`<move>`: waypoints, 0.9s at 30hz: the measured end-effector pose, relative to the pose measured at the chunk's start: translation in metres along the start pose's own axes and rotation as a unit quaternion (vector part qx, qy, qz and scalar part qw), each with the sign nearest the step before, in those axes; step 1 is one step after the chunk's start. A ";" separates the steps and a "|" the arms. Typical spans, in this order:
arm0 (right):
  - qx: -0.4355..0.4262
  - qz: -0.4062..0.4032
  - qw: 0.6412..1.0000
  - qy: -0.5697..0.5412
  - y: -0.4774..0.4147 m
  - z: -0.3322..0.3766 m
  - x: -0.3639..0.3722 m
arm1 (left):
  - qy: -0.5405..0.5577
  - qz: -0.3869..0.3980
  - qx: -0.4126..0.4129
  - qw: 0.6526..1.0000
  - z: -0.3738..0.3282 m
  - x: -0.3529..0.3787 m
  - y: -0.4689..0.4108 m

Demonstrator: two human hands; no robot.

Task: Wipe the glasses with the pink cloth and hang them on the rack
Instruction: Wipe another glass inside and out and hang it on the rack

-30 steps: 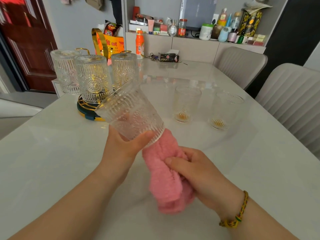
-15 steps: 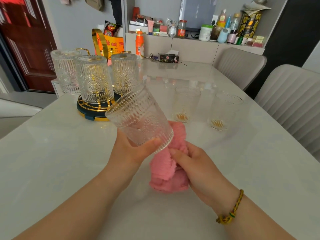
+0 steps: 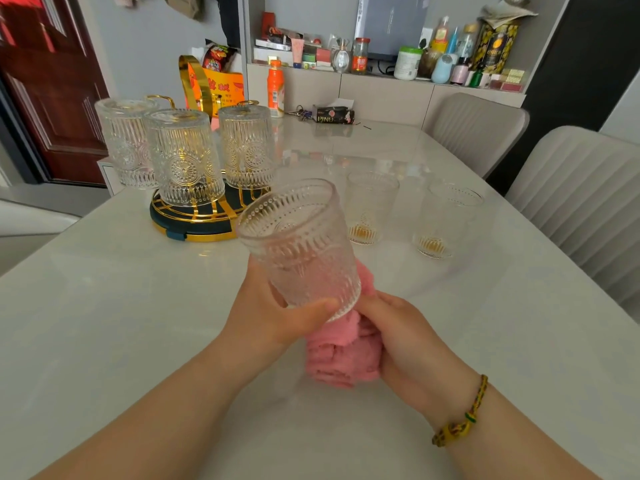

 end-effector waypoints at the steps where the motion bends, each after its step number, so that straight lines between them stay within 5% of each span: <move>1: 0.017 0.011 1.000 -0.006 0.001 -0.002 0.003 | 0.001 -0.006 -0.001 1.000 0.000 -0.003 -0.002; 13: 0.040 0.020 0.998 -0.050 0.004 0.001 0.003 | 0.024 -0.008 -0.030 0.999 0.004 -0.008 0.000; 19: 0.031 0.093 0.993 0.060 0.013 -0.005 0.020 | 0.043 -0.061 -0.021 0.997 0.005 -0.022 -0.009; 23: 0.008 0.015 0.992 0.127 0.010 0.012 0.001 | 0.040 -0.058 -0.023 0.997 0.007 -0.028 -0.010; 27: -0.118 -0.083 0.987 0.068 0.003 0.044 -0.028 | -0.027 -0.014 -0.042 0.999 0.003 -0.022 -0.003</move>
Point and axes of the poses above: each hand's wrist, its own y-axis away from the middle knuckle, its own x-axis out of the palm, z = x × y, the point moved 7 cm from there along -y, towards the middle knuckle, and after that the axes turned 14 degrees about -y, right-handed, at the moved point
